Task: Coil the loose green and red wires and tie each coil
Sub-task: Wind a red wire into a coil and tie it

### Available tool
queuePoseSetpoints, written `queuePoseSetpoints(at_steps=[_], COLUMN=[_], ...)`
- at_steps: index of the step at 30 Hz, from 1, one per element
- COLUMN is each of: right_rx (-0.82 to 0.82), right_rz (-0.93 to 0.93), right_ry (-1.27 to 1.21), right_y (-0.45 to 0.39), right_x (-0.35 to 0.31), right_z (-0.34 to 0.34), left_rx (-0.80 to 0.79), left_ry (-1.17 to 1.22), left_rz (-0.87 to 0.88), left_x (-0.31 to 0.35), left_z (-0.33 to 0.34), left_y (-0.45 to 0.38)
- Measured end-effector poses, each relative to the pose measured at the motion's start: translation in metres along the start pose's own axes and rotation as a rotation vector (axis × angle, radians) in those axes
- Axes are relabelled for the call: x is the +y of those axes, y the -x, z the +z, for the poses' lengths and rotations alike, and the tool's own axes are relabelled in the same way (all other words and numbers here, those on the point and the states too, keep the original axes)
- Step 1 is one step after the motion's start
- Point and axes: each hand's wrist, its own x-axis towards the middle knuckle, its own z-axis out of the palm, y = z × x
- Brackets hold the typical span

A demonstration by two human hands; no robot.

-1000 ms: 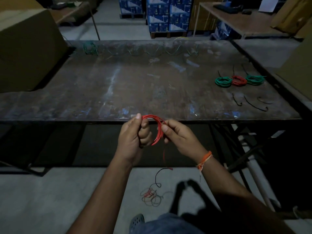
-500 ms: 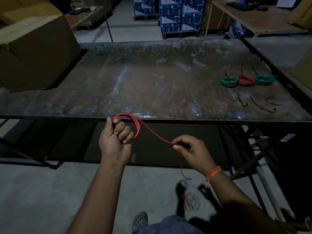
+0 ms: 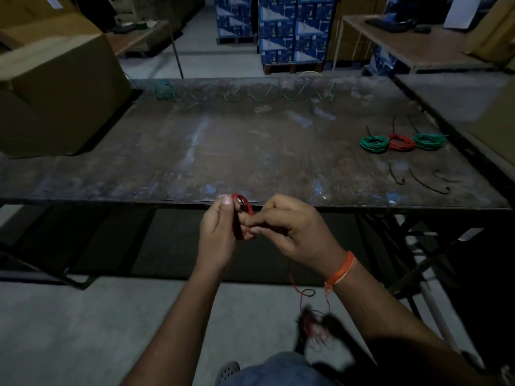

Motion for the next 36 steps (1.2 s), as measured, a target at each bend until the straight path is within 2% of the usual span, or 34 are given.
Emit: queuePoseSetpoints(at_steps=[7,11,14,16,18,21,23,25,26,27,28,29,30,31,32,33,35,36], right_rx=[-0.057,-0.089,-0.064,-0.065,-0.163,-0.396,-0.582,-0.793,-0.792,-0.67,-0.44,-0.191,0.019,0.085,-0.078,-0.371,-0.956,-1.116], right_rz=[-0.028,0.04,0.197,0.439,0.685,0.82,0.882,1.032,1.12,1.206,1.266,1.243,1.179,1.123,1.087,1.063,1.063,1.066], right_ry=[0.095,0.239,0.315,0.267,0.199,0.002,-0.085,-0.08,-0.043,0.005,0.059,0.037,-0.151,-0.427,-0.653,-0.777,-0.56,-0.357], right_y=[-0.025,-0.028,-0.015,0.005,0.031,0.072,0.092,0.097,0.094,0.086,0.073,0.06,0.045,0.028,0.021,0.019,0.037,0.047], right_x=[0.004,0.023,0.047,0.062,0.073,0.076,0.083,0.105,0.12,0.13,0.136,0.136,0.132,0.115,0.097,0.08,0.082,0.095], right_z=[-0.002,-0.001,0.02,0.045,0.07,0.104,0.113,0.109,0.107,0.107,0.108,0.112,0.12,0.128,0.137,0.139,0.141,0.139], left_rx=[-0.24,-0.354,-0.379,-0.331,-0.304,-0.262,-0.236,-0.228,-0.221,-0.214,-0.211,-0.212,-0.216,-0.22,-0.223,-0.224,-0.216,-0.21], left_ry=[-0.096,-0.051,0.126,0.332,0.538,0.704,0.707,0.664,0.624,0.578,0.537,0.505,0.484,0.47,0.461,0.448,0.418,0.405], left_rz=[0.019,-0.116,-0.183,-0.237,-0.251,-0.206,-0.187,-0.189,-0.203,-0.222,-0.239,-0.246,-0.242,-0.232,-0.221,-0.211,-0.192,-0.187], left_x=[0.009,0.009,0.009,0.01,0.014,0.024,0.028,0.027,0.025,0.022,0.02,0.018,0.016,0.016,0.017,0.018,0.02,0.021], left_z=[-0.008,-0.021,-0.024,-0.027,-0.033,-0.047,-0.055,-0.057,-0.056,-0.055,-0.054,-0.052,-0.051,-0.051,-0.051,-0.051,-0.052,-0.053], left_y=[-0.003,-0.003,-0.001,-0.003,-0.007,-0.015,-0.019,-0.018,-0.017,-0.015,-0.014,-0.014,-0.014,-0.016,-0.018,-0.019,-0.022,-0.022])
